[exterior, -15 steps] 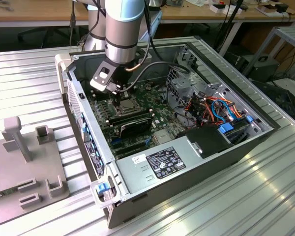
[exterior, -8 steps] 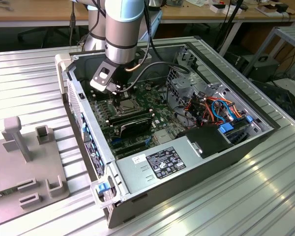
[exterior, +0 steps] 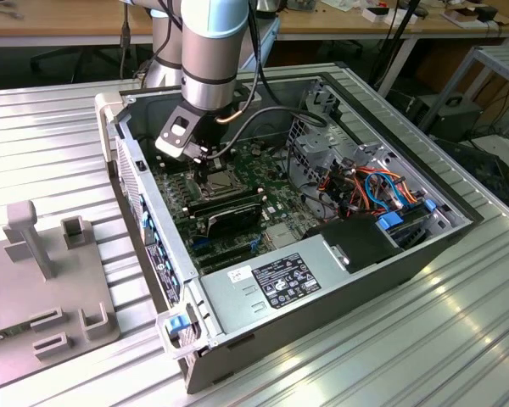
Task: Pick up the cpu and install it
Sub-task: 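Close the cpu cover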
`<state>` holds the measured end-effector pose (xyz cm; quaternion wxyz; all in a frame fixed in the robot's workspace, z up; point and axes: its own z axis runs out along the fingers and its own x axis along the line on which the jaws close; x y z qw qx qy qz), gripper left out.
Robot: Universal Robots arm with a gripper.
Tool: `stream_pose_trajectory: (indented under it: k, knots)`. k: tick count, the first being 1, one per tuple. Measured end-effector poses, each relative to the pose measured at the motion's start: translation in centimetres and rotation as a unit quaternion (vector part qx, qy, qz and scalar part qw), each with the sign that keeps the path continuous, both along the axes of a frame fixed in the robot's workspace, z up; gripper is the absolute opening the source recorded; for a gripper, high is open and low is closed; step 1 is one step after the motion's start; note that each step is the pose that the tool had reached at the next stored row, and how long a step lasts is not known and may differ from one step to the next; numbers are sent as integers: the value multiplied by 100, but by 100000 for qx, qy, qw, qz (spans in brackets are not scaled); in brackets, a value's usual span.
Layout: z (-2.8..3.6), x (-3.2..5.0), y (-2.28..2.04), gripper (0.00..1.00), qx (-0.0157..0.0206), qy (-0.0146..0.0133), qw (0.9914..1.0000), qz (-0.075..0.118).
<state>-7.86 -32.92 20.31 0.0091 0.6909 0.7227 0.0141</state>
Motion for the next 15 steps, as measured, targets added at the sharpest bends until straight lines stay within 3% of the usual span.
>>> stream_pose_trajectory:
  k: [7, 15]
  knots:
    - [27, 1, 2, 11, 60, -46, 100000, -3]
    - [135, 0, 0, 11, 6, -4, 100000, -3]
